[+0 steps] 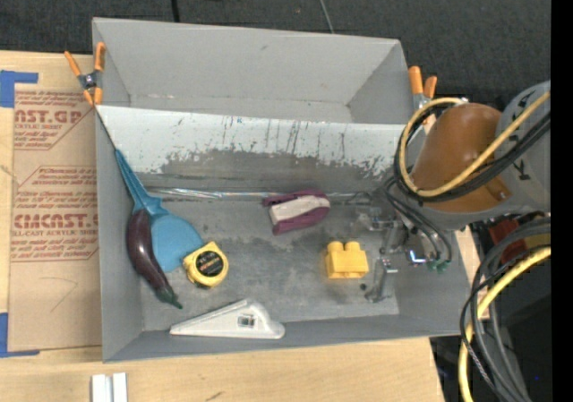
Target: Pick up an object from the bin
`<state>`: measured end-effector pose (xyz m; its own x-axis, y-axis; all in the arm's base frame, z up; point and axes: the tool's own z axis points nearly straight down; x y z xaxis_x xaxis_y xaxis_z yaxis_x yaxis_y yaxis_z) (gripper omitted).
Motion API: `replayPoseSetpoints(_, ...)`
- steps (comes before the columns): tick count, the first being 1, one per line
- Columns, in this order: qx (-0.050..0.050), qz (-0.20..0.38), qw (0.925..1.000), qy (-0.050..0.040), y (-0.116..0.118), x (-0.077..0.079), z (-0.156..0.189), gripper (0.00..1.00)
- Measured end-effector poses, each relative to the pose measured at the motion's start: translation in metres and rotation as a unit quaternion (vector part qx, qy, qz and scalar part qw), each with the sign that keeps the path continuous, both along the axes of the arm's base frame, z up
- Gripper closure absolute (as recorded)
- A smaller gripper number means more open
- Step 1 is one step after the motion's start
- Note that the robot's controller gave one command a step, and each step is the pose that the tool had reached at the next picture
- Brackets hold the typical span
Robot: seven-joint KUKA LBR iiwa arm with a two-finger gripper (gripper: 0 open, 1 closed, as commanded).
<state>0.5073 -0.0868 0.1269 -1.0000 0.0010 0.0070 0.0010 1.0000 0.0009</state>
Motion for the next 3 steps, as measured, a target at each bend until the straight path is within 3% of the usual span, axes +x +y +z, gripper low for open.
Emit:
replayPoseSetpoints(1, 0.0, 0.001, 1.0, -0.0037, 0.0, 0.002, 0.004, 0.0)
replayPoseSetpoints(2, -0.001, -0.031, 0.9995, -0.0039, 0.004, 0.017, -0.022, 0.0)
replayPoseSetpoints(3, 0.0, -0.087, 0.9962, -0.0037, 0.007, 0.018, -0.053, 0.0)
